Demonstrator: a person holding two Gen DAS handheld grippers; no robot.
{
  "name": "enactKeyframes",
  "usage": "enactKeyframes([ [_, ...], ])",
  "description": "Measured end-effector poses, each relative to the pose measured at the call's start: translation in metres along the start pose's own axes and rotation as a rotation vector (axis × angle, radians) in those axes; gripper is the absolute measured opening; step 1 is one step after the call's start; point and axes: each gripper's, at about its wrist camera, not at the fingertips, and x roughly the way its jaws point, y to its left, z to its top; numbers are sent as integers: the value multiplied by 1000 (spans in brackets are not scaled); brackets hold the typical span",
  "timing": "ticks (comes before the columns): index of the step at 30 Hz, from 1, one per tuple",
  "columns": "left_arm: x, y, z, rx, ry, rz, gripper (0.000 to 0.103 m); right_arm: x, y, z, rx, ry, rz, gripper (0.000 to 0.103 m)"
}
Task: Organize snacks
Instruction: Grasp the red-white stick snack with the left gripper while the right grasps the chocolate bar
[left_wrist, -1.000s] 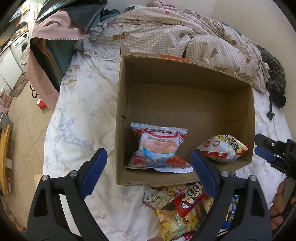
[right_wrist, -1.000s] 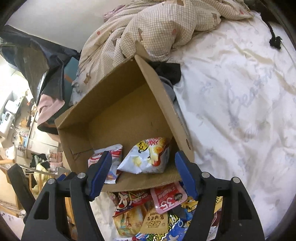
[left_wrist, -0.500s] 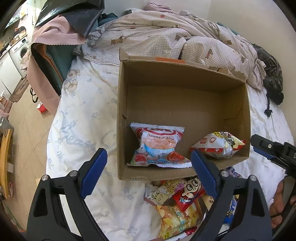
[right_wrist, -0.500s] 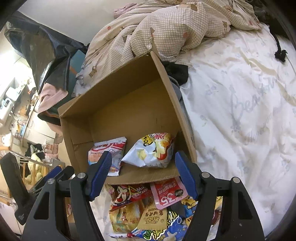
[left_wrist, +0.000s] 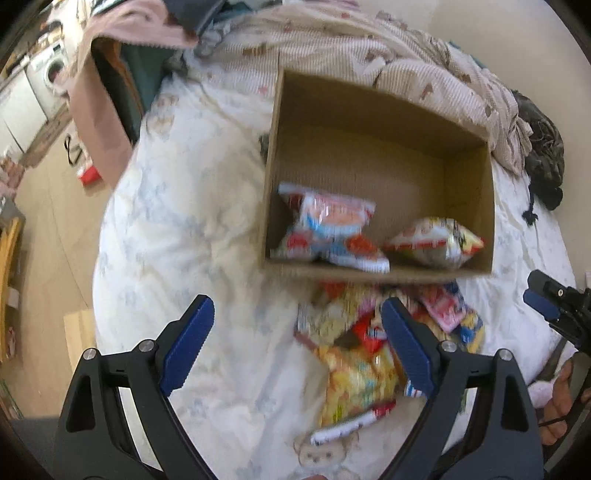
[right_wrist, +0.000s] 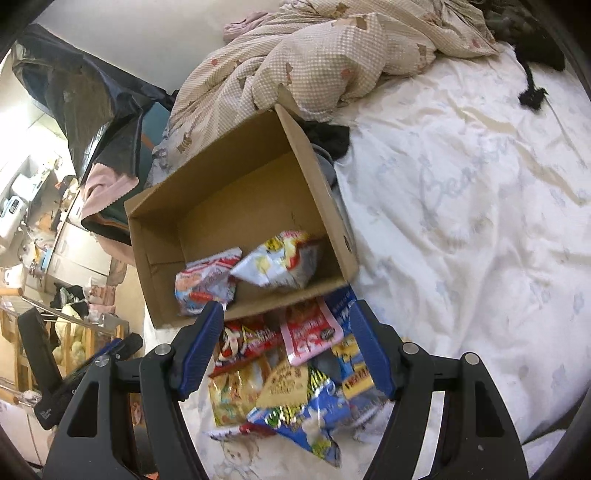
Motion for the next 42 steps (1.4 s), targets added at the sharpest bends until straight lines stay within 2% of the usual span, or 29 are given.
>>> enactKeyframes([
  [3,12,-2,-23,48,104,-15,90,-3,-6,-15,-6,22,-21,73],
  [5,22,-12,-44,134,188,-25,90,-4,-10,-21,-5,33,-37,73],
  [8,29,-32,-66,270,243,-42,90,-7,-19,-27,15,43,-44,73],
  [10,31,-49,-82,345,253,-61,81,-10,-25,-30,32,44,-51,73],
  [12,33,-65,-91,415,267,-70,59,-11,-28,-31,44,43,-51,73],
  [14,36,-79,-99,491,280,-76,51,-13,-31,-32,55,40,-53,73],
  [15,37,-84,-102,523,285,-73,51,-14,-32,-32,58,39,-54,73],
  [17,43,-94,-111,601,296,-45,51,-15,-34,-33,63,37,-57,73],
  [19,51,-97,-119,639,316,-9,42,-15,-36,-34,69,39,-57,73],
  [20,57,-99,-123,646,330,5,28,-15,-37,-34,71,40,-57,73],
  [21,61,-101,-127,652,346,18,25,-15,-37,-34,73,41,-57,73],
  [25,63,-109,-145,707,384,6,24,-13,-39,-34,79,49,-61,73],
  [28,67,-116,-161,756,382,32,24,-10,-40,-34,75,59,-80,73],
  [32,79,-119,-166,732,404,49,24,-3,-49,-36,108,88,-108,73],
  [34,76,-119,-168,727,401,37,19,6,-59,-39,136,136,-157,73],
  [35,72,-119,-166,719,398,20,13,12,-64,-42,152,171,-175,72],
  [36,67,-119,-159,702,396,-9,12,20,-72,-46,182,218,-184,70],
  [38,47,-118,-152,648,356,-83,12,28,-78,-51,204,261,-194,49],
  [42,18,-112,-136,546,277,-135,12,36,-75,-54,172,279,-208,41],
])
